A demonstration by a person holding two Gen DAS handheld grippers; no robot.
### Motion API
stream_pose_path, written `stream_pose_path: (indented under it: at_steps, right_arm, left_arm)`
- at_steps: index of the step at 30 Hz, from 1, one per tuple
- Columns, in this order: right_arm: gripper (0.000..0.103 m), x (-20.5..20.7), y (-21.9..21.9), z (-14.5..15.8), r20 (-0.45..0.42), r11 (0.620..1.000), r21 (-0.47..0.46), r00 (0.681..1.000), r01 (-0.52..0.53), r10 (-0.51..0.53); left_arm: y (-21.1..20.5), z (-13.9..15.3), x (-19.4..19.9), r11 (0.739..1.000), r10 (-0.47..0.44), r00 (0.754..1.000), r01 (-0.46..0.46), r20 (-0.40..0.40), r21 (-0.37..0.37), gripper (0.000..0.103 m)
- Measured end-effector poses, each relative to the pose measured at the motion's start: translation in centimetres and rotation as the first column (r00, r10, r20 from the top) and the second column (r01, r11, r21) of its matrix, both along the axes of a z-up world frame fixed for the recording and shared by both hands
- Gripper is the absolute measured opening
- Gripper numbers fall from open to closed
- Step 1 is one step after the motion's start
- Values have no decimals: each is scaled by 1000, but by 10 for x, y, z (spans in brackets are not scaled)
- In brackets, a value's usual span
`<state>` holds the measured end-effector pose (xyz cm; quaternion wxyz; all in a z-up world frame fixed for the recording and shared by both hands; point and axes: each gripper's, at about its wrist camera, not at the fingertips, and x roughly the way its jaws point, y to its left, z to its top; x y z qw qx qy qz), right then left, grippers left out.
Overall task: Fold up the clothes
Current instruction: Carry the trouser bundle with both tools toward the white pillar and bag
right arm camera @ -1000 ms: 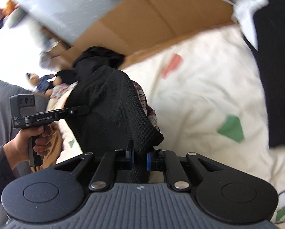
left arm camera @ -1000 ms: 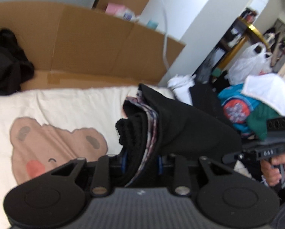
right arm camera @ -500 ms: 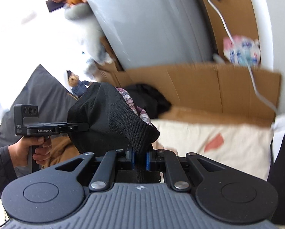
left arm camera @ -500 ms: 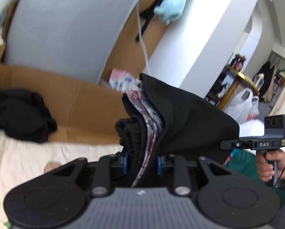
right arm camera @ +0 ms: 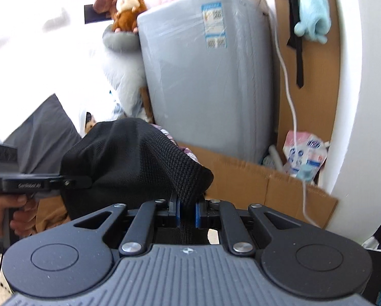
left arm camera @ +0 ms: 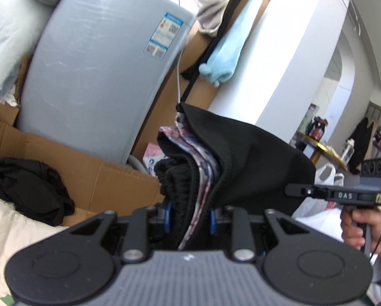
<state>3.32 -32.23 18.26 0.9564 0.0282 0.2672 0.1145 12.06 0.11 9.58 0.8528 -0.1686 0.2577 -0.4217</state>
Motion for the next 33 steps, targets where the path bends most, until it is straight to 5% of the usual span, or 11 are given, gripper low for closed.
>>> stream_pose_path:
  at_steps: [16,33]
  right_arm:
    - [11,-38,-37,1,35,997,8,996,81,-82]
    - [11,-69,-132,-20,4,969,-64,971,239,-239]
  left_arm:
    - [-38,10,-26,1000,6,999,-7,-32,-14,29]
    - [-162,-19,-32,989,-145,986,145,-77,-1,29]
